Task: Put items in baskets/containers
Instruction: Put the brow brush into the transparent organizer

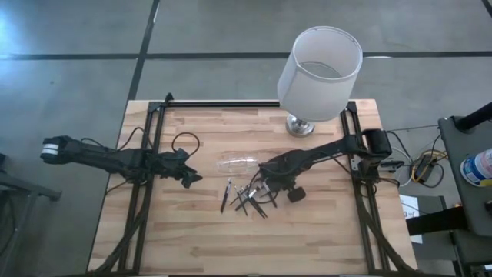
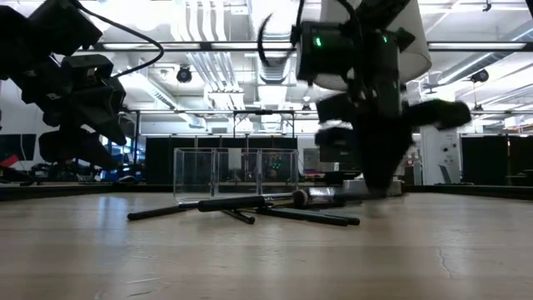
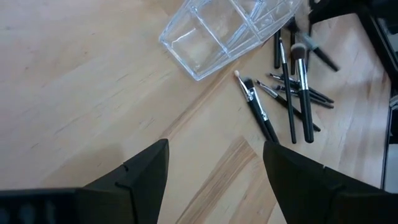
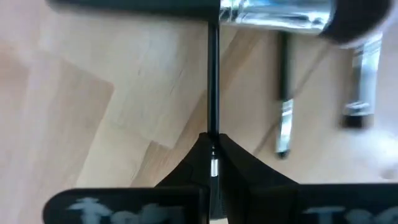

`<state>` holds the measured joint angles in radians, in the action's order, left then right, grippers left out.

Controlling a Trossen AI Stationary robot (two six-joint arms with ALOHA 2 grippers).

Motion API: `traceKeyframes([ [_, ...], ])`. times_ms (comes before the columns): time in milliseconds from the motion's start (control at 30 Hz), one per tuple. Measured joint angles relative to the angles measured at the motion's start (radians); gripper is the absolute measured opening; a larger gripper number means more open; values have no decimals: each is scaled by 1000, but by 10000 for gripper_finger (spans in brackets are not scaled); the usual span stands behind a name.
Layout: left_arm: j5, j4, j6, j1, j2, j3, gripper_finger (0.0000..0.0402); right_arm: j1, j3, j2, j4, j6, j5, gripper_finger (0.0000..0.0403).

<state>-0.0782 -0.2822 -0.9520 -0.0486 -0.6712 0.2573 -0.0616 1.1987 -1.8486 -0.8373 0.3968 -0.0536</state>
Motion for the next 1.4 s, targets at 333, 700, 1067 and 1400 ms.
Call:
traceKeyframes([
  [333,-59,74,1,1,0,0,255,-42,109,38,-129,-11,81,11],
  [700,-56,273,-85,1,-6,0,255,-134,170,37,-182,10,223,11],
  [1067,-132,516,-140,1,-59,0,255,-180,267,38,-181,-20,374,11],
  [1400,108,825,-253,3,-117,0,255,-221,332,38,-164,80,567,11],
])
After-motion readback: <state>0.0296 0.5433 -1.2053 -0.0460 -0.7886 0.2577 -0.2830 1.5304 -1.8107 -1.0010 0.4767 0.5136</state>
